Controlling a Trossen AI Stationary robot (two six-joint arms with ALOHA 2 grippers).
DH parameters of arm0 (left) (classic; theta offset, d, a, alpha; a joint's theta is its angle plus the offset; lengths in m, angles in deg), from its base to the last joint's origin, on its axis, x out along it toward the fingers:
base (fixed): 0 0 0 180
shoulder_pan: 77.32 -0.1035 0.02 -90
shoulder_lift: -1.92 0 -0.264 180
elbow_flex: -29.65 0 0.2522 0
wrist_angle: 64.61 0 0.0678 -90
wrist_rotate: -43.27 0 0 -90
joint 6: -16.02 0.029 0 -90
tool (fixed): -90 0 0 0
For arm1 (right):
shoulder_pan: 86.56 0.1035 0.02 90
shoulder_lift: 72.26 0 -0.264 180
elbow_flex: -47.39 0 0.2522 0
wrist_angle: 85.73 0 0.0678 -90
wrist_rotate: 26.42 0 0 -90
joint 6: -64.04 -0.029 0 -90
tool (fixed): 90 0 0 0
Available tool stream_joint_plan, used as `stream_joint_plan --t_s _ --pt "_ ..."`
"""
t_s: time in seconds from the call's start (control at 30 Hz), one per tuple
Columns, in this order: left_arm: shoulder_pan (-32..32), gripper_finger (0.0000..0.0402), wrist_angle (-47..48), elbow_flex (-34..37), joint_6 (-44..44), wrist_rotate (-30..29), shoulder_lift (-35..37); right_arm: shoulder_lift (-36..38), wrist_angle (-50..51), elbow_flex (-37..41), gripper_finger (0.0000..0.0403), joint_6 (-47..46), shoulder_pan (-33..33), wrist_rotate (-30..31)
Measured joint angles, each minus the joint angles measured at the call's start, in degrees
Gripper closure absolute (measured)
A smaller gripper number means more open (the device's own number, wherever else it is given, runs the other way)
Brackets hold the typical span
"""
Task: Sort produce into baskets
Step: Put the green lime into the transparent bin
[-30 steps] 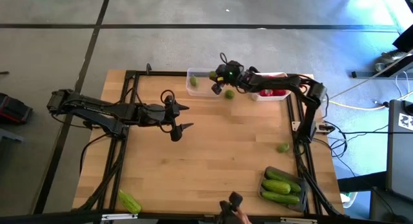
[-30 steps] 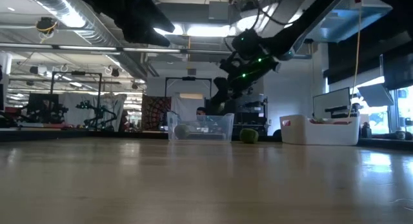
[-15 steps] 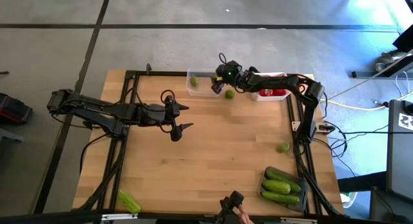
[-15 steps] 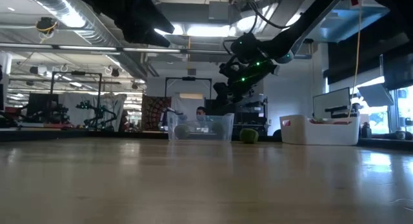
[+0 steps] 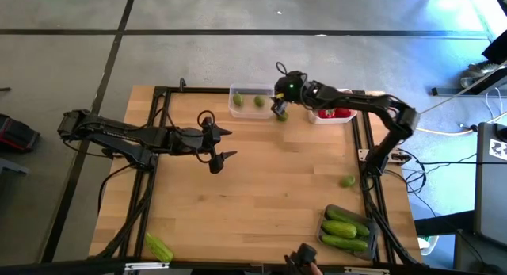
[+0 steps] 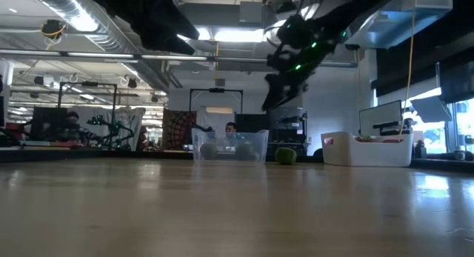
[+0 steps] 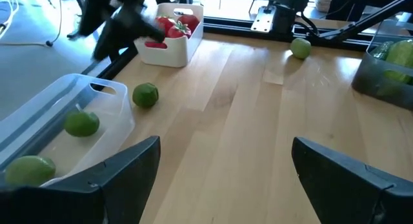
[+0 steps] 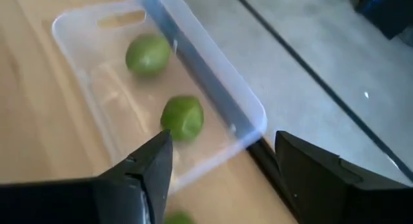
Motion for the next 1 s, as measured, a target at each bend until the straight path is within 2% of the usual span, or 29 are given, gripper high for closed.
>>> stream_joint_plan --t_s 0.13,0.3,0.5,0.8,1.0 --pt "0.00 0.0054 0.67 0.00 -0.03 0.00 0.00 4.51 10.14 0.00 0.0164 0.01 -0.04 -1.47" --pt "-0.04 0.0054 0.57 0.00 -0.01 0.00 0.00 5.11 16.58 0.23 0.0165 -1.37 -0.04 -3.91" --pt "-0.13 0.0054 0.57 0.00 0.08 0.00 0.00 3.79 12.00 3.89 0.0156 -3.50 0.00 -5.01" --pt "-0.15 0.0054 0.45 0.00 0.01 0.00 0.00 -2.57 11.30 4.09 0.0083 -4.26 -0.04 -6.06" --pt "-0.15 0.0054 0.49 0.00 -0.15 0.00 0.00 -6.22 9.98 4.11 0.0082 -4.20 -0.04 -5.39"
